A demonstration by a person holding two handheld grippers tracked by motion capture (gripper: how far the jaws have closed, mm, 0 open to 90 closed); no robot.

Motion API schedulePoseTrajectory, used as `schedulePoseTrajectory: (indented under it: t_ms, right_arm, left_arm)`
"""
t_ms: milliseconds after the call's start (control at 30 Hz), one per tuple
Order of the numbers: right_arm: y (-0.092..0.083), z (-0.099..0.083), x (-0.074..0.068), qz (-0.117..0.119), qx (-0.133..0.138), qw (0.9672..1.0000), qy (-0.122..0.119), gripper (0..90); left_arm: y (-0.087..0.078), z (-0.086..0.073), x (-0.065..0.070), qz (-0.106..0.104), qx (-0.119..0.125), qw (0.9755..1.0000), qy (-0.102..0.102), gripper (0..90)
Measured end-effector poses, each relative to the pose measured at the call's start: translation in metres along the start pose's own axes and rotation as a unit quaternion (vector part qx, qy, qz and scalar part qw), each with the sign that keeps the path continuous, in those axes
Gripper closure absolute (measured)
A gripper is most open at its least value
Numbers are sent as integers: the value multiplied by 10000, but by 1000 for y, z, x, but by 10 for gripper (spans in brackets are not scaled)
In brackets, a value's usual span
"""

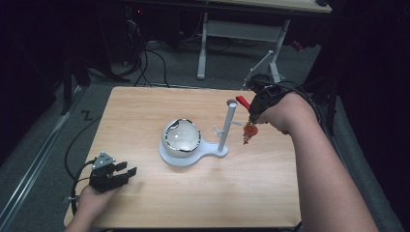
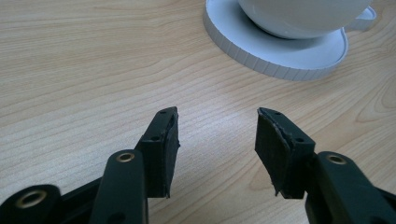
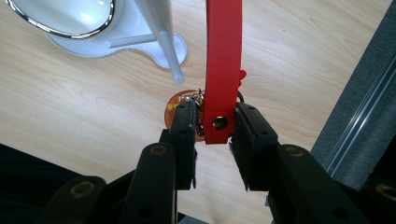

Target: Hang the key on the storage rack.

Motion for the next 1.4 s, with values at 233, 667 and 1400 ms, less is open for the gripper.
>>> schedulePoseTrajectory:
  t_ms: [233,667,1400]
  right_arm:
    - [6,3,-8,60,-23,10000,-55,701]
    - [15,11,-13,33,-104,9998,-142,701]
    - [24,27,-16,-13,-23,10000,-91,698]
  left_arm:
    - [0,0,0,0,13,10000,-9,496]
    - [-1,0,0,-11,17,10000,0,497]
    - [-4,0,-2,-2,50,10000,-28,497]
Point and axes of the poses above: each handheld gripper's, and its own axes: y roughly forward along the jaws, z roughly out of its top, x roughly to its right, the point moved 8 cm from there along y, roughly forward along the jaws, and after that the axes turned 10 degrees about -z, right-handed, at the moved point
